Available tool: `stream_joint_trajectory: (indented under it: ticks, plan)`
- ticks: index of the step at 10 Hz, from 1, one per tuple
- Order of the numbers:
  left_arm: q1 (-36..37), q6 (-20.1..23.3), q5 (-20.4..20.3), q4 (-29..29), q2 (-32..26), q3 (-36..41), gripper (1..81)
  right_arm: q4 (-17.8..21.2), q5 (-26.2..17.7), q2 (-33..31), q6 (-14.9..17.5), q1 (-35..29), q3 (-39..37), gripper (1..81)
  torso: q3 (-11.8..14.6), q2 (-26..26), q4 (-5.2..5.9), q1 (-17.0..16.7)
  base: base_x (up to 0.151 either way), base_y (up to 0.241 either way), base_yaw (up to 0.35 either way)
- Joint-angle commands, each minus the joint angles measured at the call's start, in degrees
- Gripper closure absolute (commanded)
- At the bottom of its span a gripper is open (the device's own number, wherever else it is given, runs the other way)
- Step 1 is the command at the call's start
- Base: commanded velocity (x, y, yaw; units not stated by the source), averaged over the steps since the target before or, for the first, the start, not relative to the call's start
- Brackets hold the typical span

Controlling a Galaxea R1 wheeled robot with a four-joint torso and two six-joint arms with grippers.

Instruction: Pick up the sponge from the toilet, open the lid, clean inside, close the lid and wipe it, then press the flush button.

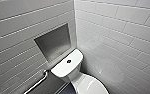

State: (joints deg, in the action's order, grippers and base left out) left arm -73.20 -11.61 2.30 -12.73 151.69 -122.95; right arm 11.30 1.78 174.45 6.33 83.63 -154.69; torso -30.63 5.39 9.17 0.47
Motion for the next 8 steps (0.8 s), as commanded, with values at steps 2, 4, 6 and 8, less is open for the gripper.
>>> stream_joint_trajectory:
  ticks: [2, 4, 6, 8]
  plan:
    - [-4.8, 0.09, 2.09, -0.98, 14.75, -19.02, 81.1, -0.67, -4.86, 1.46, 0.18, 0.19, 0.62, 81.1, 0.02, 0.0, 0.0, 0.0, 0.0, 0.0, 0.0]
    - [-5.51, 0.0, 2.09, -1.07, 20.39, -27.65, 81.1, -0.75, -5.21, 1.54, 0.35, 0.01, 0.71, 81.1, 0.02, 0.0, 0.0, -0.02, 0.0, 0.0, 0.0]
    - [-5.85, -0.08, 2.18, -0.98, 23.31, -33.05, 81.1, -0.67, -5.03, 1.72, 0.18, 0.1, 0.62, 81.1, 0.02, 0.0, 0.0, -0.02, 0.0, 0.0, 0.0]
    - [-5.86, -0.09, 2.61, -1.07, 23.49, -33.76, 81.1, -0.4, -5.03, 1.8, 0.09, 0.18, 0.37, 81.1, 0.02, 0.02, 0.0, -0.05, 0.0, 0.0, 0.0]
